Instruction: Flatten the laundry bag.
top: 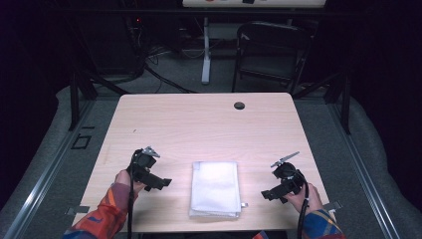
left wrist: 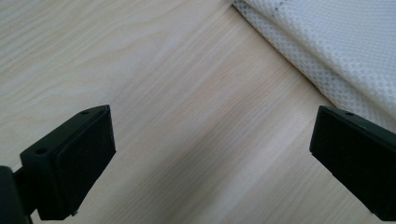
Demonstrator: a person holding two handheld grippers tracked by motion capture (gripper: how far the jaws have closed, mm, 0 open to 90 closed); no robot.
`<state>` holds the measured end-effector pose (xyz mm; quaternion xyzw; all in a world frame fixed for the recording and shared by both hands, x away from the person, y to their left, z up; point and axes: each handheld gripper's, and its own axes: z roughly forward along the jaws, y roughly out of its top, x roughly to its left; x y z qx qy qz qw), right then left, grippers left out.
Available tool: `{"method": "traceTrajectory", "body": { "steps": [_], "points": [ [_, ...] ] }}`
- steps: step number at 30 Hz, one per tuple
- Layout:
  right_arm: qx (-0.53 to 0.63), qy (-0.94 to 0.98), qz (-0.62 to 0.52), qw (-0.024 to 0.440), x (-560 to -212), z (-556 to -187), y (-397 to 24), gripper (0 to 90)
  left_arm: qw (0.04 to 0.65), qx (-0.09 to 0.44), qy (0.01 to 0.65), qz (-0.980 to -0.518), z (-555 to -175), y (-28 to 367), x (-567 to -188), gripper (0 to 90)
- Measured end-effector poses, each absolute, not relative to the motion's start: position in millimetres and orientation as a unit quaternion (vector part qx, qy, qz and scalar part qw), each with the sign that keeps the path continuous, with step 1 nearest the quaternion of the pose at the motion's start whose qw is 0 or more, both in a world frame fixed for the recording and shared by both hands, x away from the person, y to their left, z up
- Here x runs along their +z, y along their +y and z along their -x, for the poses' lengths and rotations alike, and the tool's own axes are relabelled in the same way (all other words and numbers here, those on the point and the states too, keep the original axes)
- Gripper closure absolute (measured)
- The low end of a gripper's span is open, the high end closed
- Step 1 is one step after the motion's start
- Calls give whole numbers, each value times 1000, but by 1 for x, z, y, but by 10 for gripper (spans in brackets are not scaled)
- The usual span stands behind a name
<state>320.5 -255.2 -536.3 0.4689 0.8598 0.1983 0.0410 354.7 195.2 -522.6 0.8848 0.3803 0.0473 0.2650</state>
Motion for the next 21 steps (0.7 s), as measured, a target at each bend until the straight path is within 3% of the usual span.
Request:
{"method": "traceTrajectory", "body": {
  "steps": [21],
  "points": [
    [209,862,-460,30,-534,-316,-251,29,307,43,316,-897,-331,162,-506,14]
  ]
}}
